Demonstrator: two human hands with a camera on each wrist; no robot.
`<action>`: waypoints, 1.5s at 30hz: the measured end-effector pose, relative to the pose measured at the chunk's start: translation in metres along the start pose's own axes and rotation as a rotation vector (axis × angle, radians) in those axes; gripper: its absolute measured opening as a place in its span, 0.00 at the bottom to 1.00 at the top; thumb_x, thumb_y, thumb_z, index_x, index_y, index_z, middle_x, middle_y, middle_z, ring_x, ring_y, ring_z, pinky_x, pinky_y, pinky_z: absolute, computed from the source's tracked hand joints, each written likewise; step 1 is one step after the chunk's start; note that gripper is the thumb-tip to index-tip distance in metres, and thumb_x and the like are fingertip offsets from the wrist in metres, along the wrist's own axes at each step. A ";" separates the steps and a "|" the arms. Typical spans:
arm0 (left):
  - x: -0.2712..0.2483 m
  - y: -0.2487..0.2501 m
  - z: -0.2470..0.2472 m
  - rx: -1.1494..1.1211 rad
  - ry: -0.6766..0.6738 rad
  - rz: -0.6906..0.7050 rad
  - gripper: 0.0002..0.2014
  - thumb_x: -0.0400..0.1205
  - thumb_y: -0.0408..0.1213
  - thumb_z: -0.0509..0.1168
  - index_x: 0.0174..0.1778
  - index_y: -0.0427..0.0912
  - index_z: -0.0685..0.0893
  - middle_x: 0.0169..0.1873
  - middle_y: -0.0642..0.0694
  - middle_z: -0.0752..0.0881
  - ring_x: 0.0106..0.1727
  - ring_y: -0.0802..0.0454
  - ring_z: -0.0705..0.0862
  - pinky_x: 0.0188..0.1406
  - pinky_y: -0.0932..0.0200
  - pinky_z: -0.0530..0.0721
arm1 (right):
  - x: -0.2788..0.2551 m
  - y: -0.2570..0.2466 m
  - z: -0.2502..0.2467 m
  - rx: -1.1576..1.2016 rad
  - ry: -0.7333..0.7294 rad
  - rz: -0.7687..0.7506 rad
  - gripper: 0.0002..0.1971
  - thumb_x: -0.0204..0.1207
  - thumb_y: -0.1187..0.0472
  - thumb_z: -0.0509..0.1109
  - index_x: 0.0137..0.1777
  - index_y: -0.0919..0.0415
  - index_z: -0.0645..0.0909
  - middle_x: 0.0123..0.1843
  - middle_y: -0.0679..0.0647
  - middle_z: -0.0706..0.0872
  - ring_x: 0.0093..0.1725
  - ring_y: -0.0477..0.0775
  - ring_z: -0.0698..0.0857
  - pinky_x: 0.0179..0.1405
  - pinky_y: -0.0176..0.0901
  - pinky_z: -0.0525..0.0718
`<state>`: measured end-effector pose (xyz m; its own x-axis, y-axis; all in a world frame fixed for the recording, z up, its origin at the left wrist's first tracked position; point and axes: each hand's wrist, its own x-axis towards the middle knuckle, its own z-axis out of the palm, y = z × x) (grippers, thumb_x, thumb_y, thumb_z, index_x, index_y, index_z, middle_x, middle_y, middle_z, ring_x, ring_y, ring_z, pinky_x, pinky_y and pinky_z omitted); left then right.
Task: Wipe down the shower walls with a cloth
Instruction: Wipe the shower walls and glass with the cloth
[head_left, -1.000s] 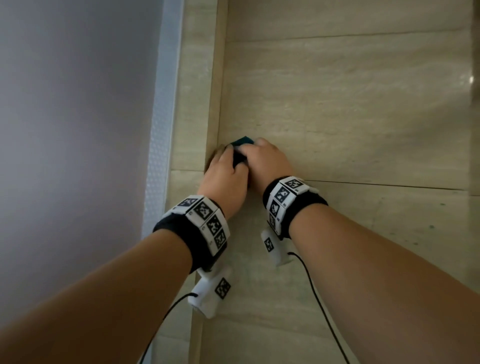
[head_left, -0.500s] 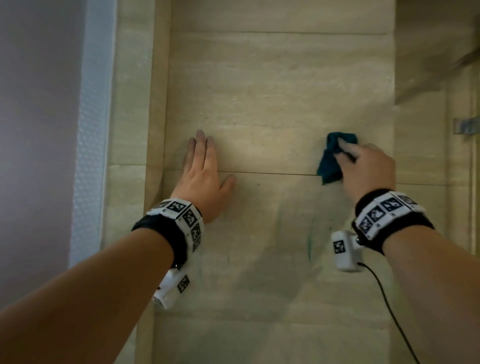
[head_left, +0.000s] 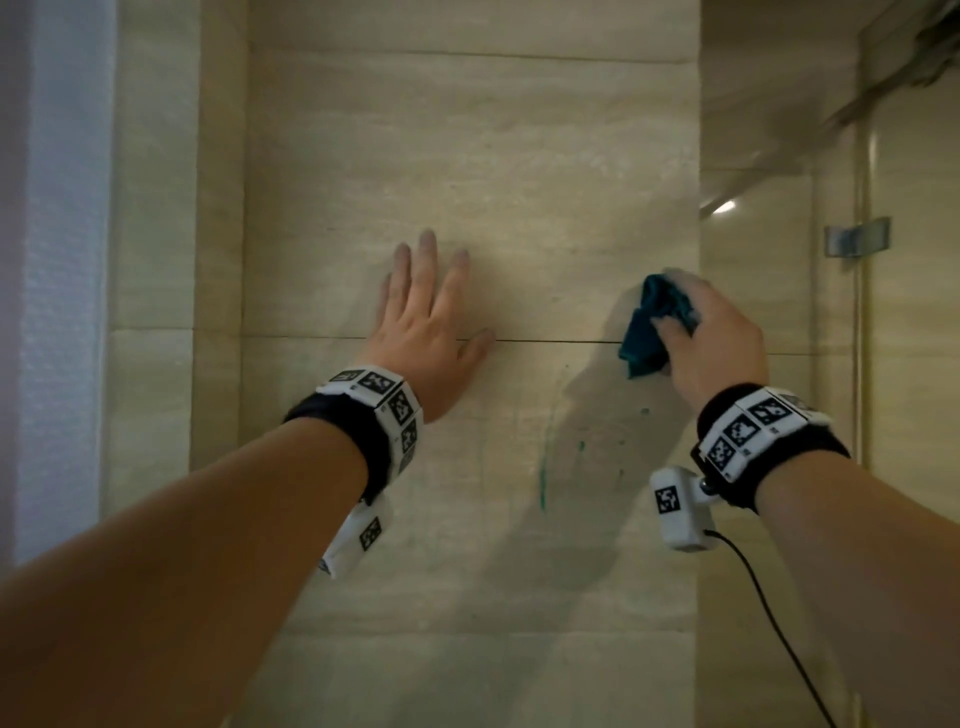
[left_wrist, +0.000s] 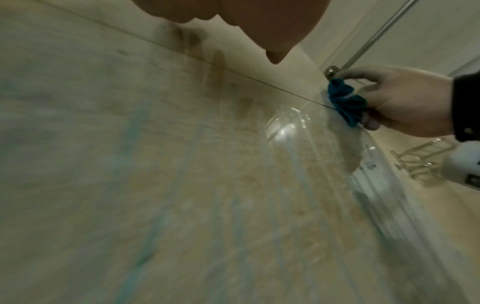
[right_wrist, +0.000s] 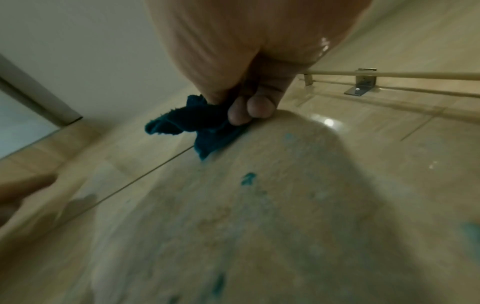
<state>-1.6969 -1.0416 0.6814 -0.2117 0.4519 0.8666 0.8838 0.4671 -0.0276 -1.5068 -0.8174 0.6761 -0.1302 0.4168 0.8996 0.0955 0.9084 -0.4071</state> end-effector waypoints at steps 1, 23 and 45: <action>0.006 0.013 0.006 0.016 0.000 0.034 0.41 0.91 0.60 0.52 0.93 0.51 0.37 0.90 0.45 0.28 0.90 0.42 0.28 0.91 0.42 0.35 | 0.003 0.003 -0.001 -0.026 -0.016 -0.024 0.25 0.87 0.59 0.68 0.82 0.41 0.74 0.69 0.57 0.84 0.67 0.59 0.83 0.69 0.47 0.81; 0.067 0.099 0.063 0.265 0.140 -0.039 0.46 0.82 0.77 0.30 0.91 0.53 0.32 0.90 0.40 0.31 0.90 0.35 0.31 0.88 0.30 0.36 | 0.007 0.027 -0.007 -0.496 0.015 -0.415 0.29 0.80 0.67 0.68 0.82 0.59 0.74 0.74 0.64 0.70 0.71 0.67 0.70 0.75 0.58 0.76; 0.055 0.103 0.076 0.295 0.228 -0.061 0.43 0.87 0.73 0.36 0.93 0.50 0.38 0.92 0.40 0.37 0.92 0.36 0.36 0.90 0.34 0.38 | -0.033 0.113 0.006 -0.240 -0.136 -0.676 0.41 0.76 0.84 0.66 0.87 0.56 0.67 0.90 0.54 0.62 0.90 0.55 0.57 0.86 0.59 0.67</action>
<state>-1.6494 -0.9109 0.6885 -0.1324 0.2514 0.9588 0.7072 0.7017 -0.0864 -1.4975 -0.7287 0.5991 -0.3571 -0.2185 0.9081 0.1629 0.9428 0.2909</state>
